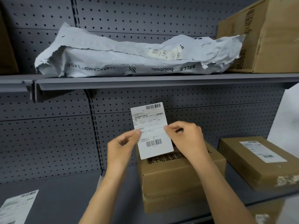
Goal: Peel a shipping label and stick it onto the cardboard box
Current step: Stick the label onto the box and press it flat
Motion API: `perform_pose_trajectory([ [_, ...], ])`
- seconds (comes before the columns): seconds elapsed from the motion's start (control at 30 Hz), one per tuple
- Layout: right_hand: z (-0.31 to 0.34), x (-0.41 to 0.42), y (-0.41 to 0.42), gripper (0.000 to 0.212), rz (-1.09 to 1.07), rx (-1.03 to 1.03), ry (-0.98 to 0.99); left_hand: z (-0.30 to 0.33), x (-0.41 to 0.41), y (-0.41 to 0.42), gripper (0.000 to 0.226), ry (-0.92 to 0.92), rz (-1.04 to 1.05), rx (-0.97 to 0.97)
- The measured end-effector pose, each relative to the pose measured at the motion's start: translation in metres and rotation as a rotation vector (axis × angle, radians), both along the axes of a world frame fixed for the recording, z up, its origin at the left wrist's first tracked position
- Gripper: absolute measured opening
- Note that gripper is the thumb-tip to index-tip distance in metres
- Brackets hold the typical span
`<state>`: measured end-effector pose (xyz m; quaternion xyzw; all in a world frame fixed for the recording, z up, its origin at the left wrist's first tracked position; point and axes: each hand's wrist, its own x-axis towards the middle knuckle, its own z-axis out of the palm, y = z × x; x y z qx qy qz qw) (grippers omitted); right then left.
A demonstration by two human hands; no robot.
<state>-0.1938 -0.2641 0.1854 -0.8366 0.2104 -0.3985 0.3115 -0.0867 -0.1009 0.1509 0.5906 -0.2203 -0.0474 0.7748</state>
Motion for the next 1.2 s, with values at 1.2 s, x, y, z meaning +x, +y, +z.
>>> perform_pose_trajectory([
  [1.2,-0.028,-0.008,-0.103,0.018,0.051,0.169,0.184,-0.003,-0.017,-0.083,0.063,-0.159,0.301,0.463],
])
